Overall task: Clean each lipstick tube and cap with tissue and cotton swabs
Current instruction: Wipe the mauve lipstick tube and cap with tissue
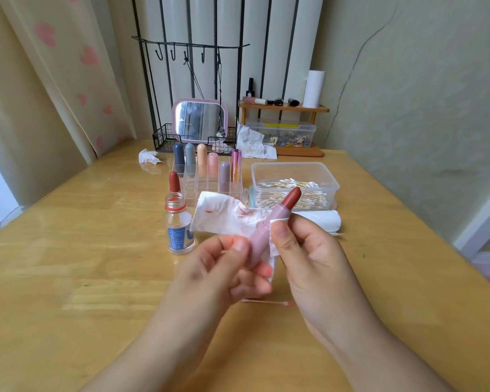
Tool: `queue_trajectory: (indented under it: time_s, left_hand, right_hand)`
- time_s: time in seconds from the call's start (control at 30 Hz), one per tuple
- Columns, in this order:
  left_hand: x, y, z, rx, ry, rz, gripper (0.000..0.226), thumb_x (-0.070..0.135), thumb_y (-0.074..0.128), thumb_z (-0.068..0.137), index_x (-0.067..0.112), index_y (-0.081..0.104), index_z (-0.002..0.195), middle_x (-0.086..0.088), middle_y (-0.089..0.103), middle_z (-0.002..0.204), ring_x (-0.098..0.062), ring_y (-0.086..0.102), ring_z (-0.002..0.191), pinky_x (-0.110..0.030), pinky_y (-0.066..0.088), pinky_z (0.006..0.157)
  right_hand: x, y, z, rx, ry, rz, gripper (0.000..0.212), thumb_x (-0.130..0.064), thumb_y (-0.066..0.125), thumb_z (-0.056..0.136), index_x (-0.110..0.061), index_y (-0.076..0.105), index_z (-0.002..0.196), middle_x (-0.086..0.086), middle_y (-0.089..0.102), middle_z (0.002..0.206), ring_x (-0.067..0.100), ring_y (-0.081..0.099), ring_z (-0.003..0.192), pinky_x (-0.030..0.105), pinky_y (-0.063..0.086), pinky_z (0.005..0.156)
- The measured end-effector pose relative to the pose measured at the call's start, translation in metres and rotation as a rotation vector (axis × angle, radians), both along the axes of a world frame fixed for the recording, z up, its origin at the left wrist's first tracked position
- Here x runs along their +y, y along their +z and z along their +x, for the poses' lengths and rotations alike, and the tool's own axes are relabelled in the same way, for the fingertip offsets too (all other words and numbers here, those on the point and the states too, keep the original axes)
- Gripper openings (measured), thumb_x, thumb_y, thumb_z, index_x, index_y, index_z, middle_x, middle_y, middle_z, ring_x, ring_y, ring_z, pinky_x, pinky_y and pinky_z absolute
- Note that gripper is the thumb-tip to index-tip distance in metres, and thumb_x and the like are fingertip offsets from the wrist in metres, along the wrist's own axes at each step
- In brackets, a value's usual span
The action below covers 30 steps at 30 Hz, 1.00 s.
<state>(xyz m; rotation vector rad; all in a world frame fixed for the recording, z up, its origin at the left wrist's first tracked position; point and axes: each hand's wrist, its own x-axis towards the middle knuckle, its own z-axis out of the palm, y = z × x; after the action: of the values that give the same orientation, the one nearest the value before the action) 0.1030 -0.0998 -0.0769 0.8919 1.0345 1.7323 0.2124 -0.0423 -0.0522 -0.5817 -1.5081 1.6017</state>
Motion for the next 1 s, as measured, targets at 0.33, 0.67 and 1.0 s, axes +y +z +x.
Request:
queue_trajectory:
  time_s: [0.33, 0.67, 1.0]
  left_hand:
    - [0.000, -0.001, 0.002, 0.094, 0.233, 0.108, 0.028, -0.001, 0.072, 0.061, 0.002, 0.049, 0.077, -0.004, 0.066, 0.069, -0.009, 0.064, 0.060, -0.016, 0.050, 0.049]
    - [-0.001, -0.001, -0.003, 0.170, 0.112, 0.070, 0.025, 0.022, 0.069, 0.073, 0.001, 0.058, 0.079, -0.010, 0.063, 0.063, -0.016, 0.060, 0.056, -0.022, 0.051, 0.056]
    - [0.003, -0.016, -0.014, 0.791, 0.441, 0.063, 0.022, 0.039, 0.072, 0.065, 0.027, 0.058, 0.078, 0.018, 0.067, 0.078, -0.004, 0.064, 0.070, -0.013, 0.048, 0.063]
  right_hand:
    - [-0.001, -0.003, -0.002, -0.057, -0.020, -0.008, 0.030, -0.038, 0.051, 0.077, -0.014, 0.065, 0.089, -0.003, 0.066, 0.080, -0.004, 0.062, 0.066, 0.009, 0.046, 0.050]
    - [-0.002, 0.001, 0.001, -0.094, -0.018, 0.001, 0.025, -0.037, 0.048, 0.081, -0.015, 0.061, 0.084, -0.014, 0.060, 0.056, -0.006, 0.056, 0.050, 0.010, 0.041, 0.039]
    - [0.004, -0.021, -0.009, -0.105, -0.216, -0.013, 0.025, -0.034, 0.061, 0.083, -0.012, 0.073, 0.079, 0.008, 0.067, 0.069, 0.009, 0.057, 0.059, 0.016, 0.045, 0.048]
